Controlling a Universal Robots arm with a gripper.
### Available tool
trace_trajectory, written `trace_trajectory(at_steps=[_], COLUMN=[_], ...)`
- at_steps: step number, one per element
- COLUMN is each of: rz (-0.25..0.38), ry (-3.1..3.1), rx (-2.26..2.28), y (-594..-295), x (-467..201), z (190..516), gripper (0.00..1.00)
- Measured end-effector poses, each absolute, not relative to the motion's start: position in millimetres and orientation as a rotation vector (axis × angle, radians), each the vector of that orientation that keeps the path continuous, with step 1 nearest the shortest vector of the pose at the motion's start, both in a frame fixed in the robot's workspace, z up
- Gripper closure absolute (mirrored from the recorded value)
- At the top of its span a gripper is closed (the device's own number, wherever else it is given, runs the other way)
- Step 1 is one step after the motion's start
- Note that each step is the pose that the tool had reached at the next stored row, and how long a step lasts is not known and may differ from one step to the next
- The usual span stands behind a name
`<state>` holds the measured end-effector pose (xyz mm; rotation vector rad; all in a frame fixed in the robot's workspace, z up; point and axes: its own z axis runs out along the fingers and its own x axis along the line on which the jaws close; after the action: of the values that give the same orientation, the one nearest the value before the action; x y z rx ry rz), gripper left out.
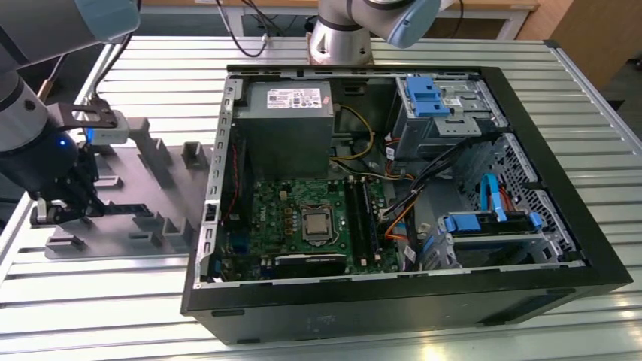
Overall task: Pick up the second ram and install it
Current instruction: 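Pick up the second ram and move it above second insertion slot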
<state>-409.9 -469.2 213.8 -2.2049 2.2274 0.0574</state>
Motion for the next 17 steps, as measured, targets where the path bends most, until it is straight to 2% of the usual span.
trace_trajectory(at_steps=[17], rz=[0.057], ry=[2.228], rx=[-2.205], y=[-469.1], x=[-409.9], z=[219.4], gripper=[0.86])
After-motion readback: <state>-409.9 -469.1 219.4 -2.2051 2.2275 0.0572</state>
